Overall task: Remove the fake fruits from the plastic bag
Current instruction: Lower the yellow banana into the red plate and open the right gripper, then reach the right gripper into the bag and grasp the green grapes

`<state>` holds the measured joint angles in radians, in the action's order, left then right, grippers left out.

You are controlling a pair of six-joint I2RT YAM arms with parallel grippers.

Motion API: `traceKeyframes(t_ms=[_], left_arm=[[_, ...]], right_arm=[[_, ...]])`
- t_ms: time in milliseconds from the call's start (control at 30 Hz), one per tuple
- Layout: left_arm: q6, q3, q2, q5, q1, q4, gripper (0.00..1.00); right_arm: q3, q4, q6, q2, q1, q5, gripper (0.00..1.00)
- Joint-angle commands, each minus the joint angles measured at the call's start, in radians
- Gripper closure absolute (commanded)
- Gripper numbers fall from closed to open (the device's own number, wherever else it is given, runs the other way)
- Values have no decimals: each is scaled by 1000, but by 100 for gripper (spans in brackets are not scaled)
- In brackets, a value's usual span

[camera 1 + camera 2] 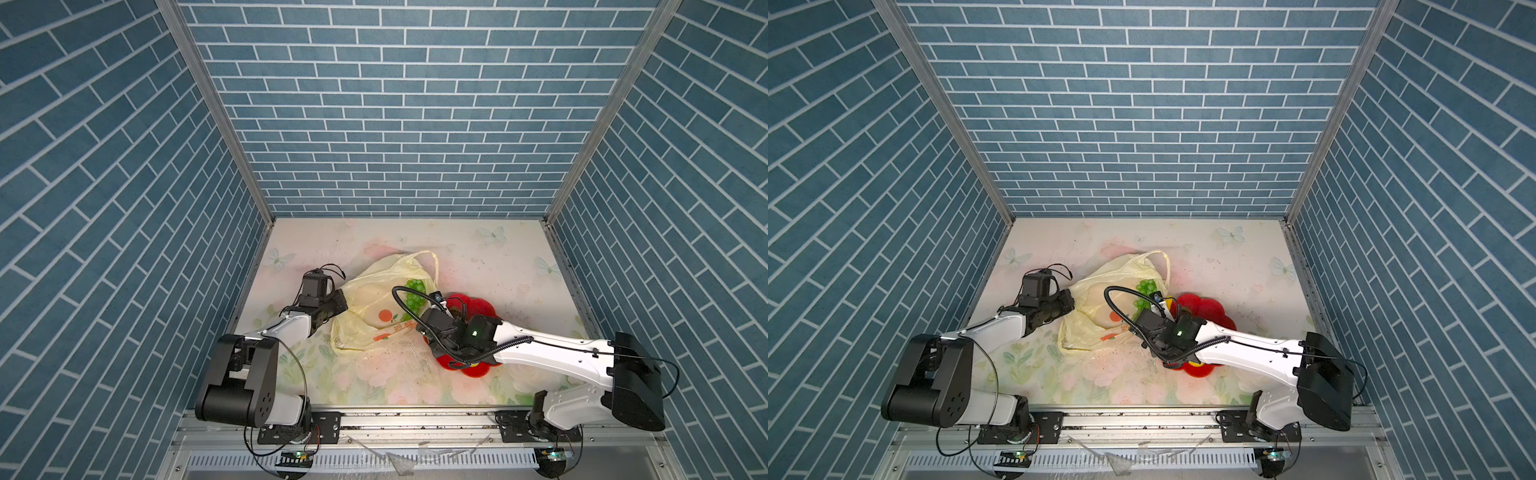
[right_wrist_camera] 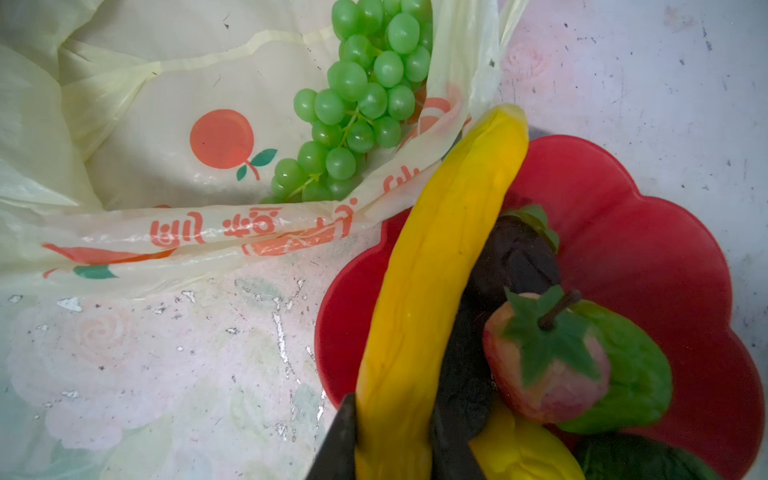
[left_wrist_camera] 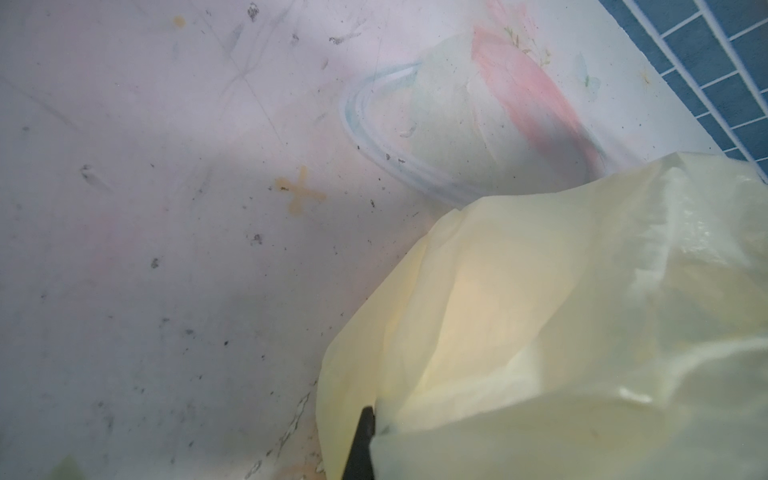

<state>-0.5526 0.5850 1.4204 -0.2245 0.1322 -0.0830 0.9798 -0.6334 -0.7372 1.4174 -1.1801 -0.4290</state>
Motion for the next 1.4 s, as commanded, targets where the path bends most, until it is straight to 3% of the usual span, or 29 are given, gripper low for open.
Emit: traceKeyframes(t_ms=[0, 300, 667, 1100, 1367], left_arm=[[13, 22, -9, 13, -5, 18, 100], [15, 21, -18, 20, -5, 23, 100], [11, 6, -50, 49, -5, 23, 100], [0, -58, -205, 176, -5, 35, 100], [3, -67, -219, 151, -5, 13, 100]], right_arm=[[-9, -25, -54, 39, -1, -24, 80], [-1, -13, -56, 90, 11, -13, 76], [-1, -8, -46, 85, 12, -11, 49], [73, -1, 62, 18, 66, -53, 49], [148, 154, 159, 54, 154, 92, 51]])
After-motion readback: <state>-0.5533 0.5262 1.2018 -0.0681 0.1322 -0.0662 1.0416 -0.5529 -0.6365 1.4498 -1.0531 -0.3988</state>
